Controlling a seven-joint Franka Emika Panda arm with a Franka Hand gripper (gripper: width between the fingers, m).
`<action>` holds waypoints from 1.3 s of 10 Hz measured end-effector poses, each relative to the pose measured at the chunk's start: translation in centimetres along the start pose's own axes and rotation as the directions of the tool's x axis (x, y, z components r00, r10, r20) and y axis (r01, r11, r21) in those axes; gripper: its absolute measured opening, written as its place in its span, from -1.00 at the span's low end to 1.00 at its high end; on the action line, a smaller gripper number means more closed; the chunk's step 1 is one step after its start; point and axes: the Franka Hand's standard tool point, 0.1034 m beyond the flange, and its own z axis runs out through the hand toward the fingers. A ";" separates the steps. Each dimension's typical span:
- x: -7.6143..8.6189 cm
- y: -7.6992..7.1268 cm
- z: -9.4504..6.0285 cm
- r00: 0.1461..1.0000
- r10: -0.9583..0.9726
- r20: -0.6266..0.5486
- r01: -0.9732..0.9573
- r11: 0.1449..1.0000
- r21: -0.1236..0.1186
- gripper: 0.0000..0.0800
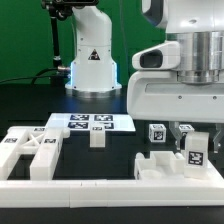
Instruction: Assemble chair
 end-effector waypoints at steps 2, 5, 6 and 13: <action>-0.3 -0.4 0.1 0.918 0.397 -0.001 -0.397 0.918 0.014 -0.29; -0.3 -0.8 0.0 0.718 0.696 0.008 -0.696 0.718 0.023 -0.29; -0.3 -0.7 0.0 0.688 0.726 0.012 -0.726 0.688 0.022 -0.29; 0.0 -0.2 0.0 0.998 -0.065 -0.002 0.065 0.998 0.011 0.61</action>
Offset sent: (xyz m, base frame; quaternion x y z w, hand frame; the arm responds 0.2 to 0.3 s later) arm 0.0218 0.0221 0.0178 0.0568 0.0119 0.3972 0.9159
